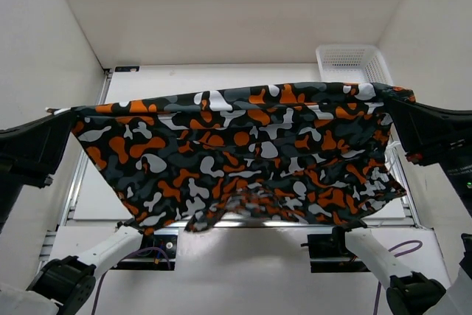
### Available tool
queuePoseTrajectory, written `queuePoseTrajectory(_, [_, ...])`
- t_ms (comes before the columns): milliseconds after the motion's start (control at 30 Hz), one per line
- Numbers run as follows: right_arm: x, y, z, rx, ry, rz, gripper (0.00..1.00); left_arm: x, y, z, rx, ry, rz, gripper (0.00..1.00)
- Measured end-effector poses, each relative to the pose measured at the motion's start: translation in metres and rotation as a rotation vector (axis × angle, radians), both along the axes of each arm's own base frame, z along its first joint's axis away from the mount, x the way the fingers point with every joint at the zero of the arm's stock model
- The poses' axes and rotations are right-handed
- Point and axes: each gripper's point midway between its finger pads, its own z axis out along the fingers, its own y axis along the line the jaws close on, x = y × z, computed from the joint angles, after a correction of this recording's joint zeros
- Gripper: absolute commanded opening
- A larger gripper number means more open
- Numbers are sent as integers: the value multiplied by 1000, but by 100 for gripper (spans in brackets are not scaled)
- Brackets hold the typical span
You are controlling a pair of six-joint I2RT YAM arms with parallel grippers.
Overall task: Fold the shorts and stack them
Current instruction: Flatten the shorts out, then fold the shorts
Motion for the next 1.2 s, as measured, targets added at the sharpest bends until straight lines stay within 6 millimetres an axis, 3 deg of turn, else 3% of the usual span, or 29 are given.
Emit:
queuePoseTrajectory(133, [31, 2, -26, -12, 88, -31, 0, 37, -5, -19, 41, 80, 53, 10])
queuePoseTrajectory(267, [99, 5, -82, -51, 261, -101, 0, 113, -12, -63, 136, 237, 176, 10])
queuePoseTrajectory(367, [166, 6, -142, -114, 423, -176, 0, 182, -21, -108, 255, 377, 272, 10])
queuePoseTrajectory(500, [256, 12, -250, -229, 679, -255, 0, 274, -23, -193, 407, 602, 363, 10])
queuePoseTrajectory(633, [319, 33, -348, -324, 887, -248, 0, 350, -7, -277, 460, 828, 394, 10])
queuePoseTrajectory(767, [360, 49, -411, -356, 1012, -245, 0, 406, 4, -335, 450, 972, 403, 10])
queuePoseTrajectory(833, [381, 56, -430, -352, 1049, -247, 0, 431, 9, -351, 426, 1011, 403, 10])
queuePoseTrajectory(933, [414, 69, -437, -336, 1054, -240, 0, 461, 21, -359, 378, 1027, 415, 10])
queuePoseTrajectory(1067, [447, 88, -430, -315, 1014, -215, 0, 483, 36, -341, 325, 981, 439, 10])
queuePoseTrajectory(1200, [458, 100, -427, -300, 1001, -185, 0, 487, 42, -320, 298, 936, 447, 10])
